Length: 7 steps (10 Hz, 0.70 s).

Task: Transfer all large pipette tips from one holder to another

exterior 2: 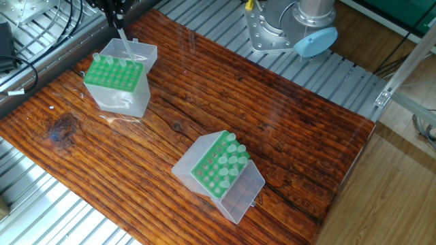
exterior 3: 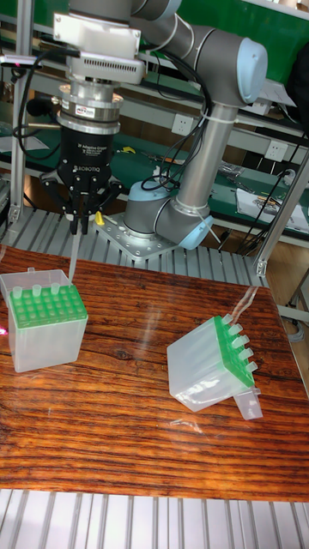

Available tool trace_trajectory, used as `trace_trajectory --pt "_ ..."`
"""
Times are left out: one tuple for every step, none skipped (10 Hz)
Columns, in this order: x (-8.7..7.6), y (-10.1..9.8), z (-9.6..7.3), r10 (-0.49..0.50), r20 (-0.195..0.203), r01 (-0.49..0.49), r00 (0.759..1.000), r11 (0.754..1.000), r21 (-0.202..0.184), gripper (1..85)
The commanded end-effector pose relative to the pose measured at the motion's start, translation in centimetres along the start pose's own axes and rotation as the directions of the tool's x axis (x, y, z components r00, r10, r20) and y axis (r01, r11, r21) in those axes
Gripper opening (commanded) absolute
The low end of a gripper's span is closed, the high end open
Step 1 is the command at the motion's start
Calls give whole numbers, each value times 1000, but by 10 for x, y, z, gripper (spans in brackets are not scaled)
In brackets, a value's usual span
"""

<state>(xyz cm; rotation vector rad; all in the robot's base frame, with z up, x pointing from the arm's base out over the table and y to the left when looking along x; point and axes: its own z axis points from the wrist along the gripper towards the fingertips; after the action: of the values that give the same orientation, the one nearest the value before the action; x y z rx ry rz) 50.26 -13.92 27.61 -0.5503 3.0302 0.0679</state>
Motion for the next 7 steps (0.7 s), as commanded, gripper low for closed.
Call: trace_trajectory --pt "0 3 -4 1 5 -1 1000 1000 -11 147" --pt "-1 4 -3 0 8 0 1000 1000 -15 147" --pt "-2 5 -3 0 10 0 1000 1000 -15 147" --pt "-3 6 -2 0 12 0 1000 1000 -15 147" --pt "-5 7 0 0 15 0 1000 1000 -12 147" --pt "-7 7 1 1 20 -1 1000 1000 -7 147" --pt "-8 7 1 4 21 -4 1000 1000 -5 147"
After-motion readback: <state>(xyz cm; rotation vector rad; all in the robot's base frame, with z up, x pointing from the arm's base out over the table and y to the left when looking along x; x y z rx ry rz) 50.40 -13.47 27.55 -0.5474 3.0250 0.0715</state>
